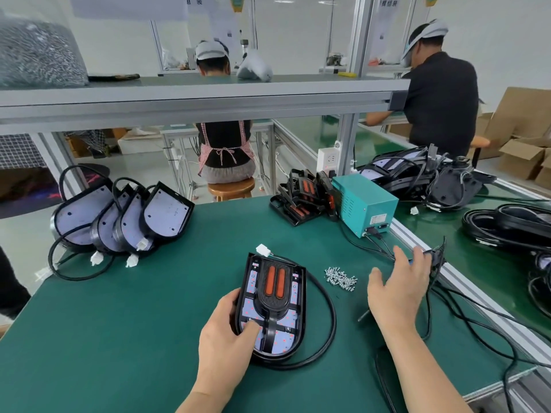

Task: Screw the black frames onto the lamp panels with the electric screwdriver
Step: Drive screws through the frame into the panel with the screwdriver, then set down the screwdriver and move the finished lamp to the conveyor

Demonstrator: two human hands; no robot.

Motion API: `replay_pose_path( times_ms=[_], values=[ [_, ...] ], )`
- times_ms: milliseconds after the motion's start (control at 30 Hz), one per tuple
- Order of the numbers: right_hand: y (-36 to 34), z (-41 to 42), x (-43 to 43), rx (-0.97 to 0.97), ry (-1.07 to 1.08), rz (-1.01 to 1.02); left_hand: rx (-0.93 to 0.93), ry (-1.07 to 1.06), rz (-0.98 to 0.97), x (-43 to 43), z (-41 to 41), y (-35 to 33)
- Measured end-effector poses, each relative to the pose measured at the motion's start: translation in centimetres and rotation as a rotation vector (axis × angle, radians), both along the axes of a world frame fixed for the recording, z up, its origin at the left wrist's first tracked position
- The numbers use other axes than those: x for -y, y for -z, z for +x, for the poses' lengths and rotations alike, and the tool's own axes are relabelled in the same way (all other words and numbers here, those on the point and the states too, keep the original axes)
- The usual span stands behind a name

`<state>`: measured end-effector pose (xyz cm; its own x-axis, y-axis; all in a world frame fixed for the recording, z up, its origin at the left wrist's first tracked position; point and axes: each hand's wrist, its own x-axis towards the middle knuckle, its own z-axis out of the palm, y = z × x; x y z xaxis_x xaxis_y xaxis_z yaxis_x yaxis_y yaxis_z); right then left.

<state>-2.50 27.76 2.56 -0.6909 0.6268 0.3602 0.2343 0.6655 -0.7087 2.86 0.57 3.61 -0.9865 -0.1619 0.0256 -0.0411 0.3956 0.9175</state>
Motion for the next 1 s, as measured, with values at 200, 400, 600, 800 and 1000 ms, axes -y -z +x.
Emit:
replay_pose_path(
  times_ms=[200,400,600,800,1000],
  values=[
    [-1.9,0.5,5.8,0.129,-0.373,0.099,-0.092,-0.051,-0.092,-0.1,-0.2,0.3],
    [-2.2,-0.5,9.0,0.535,-0.444,0.164,-0.107,-0.057,-0.151,0.1,-0.3,0.4],
    [-3.2,-1.6,9.1,0.614,-0.514,-0.053,-0.123,-0.046,-0.124,0.1,-0.7,0.8],
    [-3.2,-2.0,8.3,0.589,-0.550,-0.541,-0.131,-0.049,-0.086,0.4,-0.9,1.2],
    [-3.1,-2.1,7.8,0.573,-0.608,-0.718,-0.121,-0.047,-0.061,0.8,-1.1,1.7]
  ],
)
